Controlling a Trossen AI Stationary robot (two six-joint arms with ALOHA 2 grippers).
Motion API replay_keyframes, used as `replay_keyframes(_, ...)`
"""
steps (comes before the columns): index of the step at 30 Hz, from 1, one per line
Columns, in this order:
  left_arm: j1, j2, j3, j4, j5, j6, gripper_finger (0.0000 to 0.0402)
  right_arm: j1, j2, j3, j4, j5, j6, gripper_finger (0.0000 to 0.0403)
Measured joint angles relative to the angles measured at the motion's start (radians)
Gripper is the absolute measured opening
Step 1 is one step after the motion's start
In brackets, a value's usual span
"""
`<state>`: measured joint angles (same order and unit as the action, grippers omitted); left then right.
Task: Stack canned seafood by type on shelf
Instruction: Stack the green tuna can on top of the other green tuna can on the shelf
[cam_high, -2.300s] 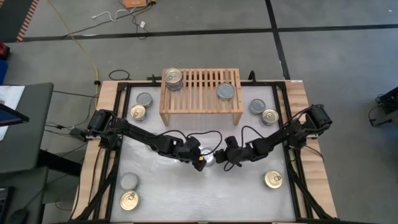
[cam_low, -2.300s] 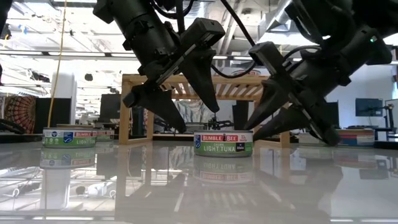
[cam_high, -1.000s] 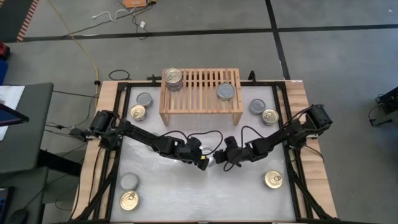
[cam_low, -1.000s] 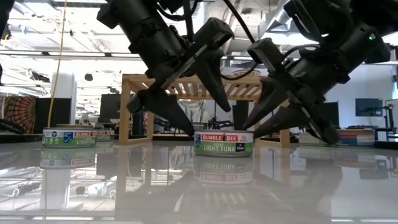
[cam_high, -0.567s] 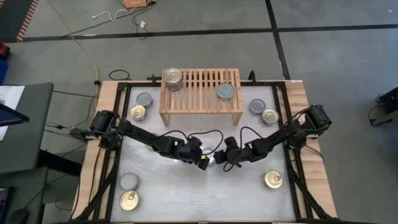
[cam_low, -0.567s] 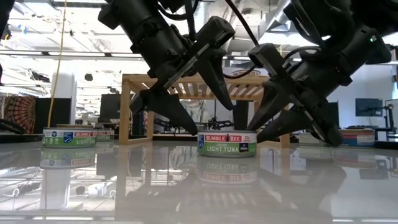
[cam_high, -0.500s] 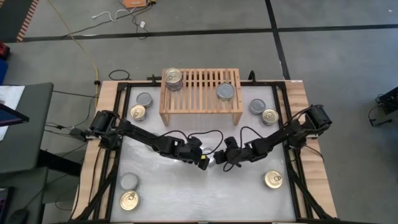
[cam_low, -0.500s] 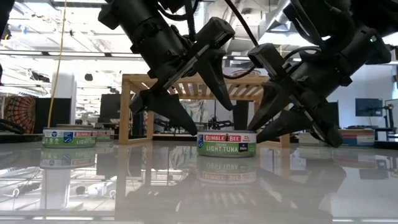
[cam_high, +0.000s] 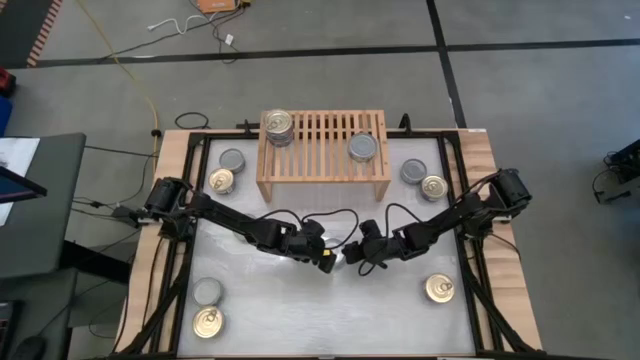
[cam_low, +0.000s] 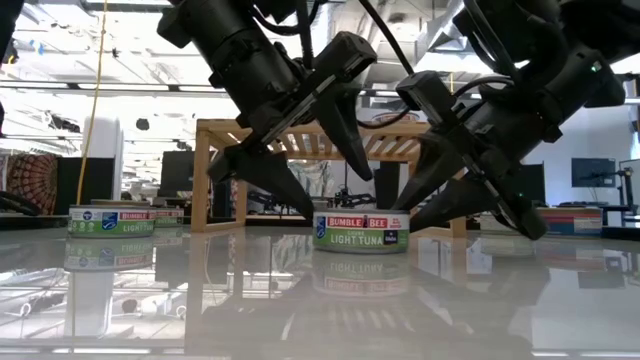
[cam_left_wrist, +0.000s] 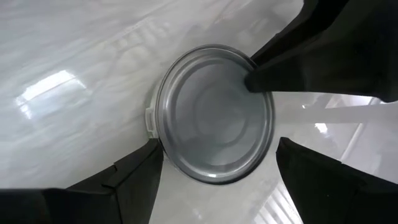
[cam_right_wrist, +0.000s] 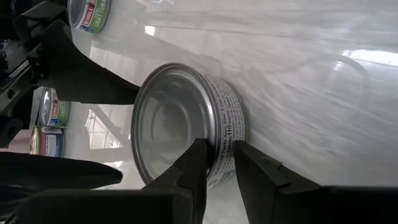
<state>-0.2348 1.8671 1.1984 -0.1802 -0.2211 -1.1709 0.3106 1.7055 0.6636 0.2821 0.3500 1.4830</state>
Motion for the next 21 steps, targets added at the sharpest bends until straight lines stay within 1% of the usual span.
replay_keyframes(3,0.0,0.0,0.0,-0.011,0.003,0.003,0.0299,0.0,0.001,0.0,-0.002,0.0,0.0,0.0107)
replay_keyframes(6,0.004,0.0,0.0,-0.011,0.039,0.005,0.0299,0.0,0.001,0.0,-0.003,-0.003,0.001,0.0102)
replay_keyframes(9,0.012,0.0,0.001,-0.011,0.081,0.023,0.0299,0.0,0.001,0.0,-0.003,-0.003,0.0,0.0088)
replay_keyframes(14,0.013,-0.007,0.001,-0.023,0.087,0.027,0.0299,0.0,0.001,0.0,-0.005,-0.004,0.0,0.0066)
replay_keyframes(18,0.013,-0.02,0.001,-0.05,0.093,0.022,0.0299,0.0,0.001,-0.001,-0.007,-0.004,0.0,0.0064)
replay_keyframes(21,0.013,-0.021,-0.004,-0.048,0.128,0.011,0.0299,0.0,0.001,-0.001,-0.009,-0.004,0.0,0.0064)
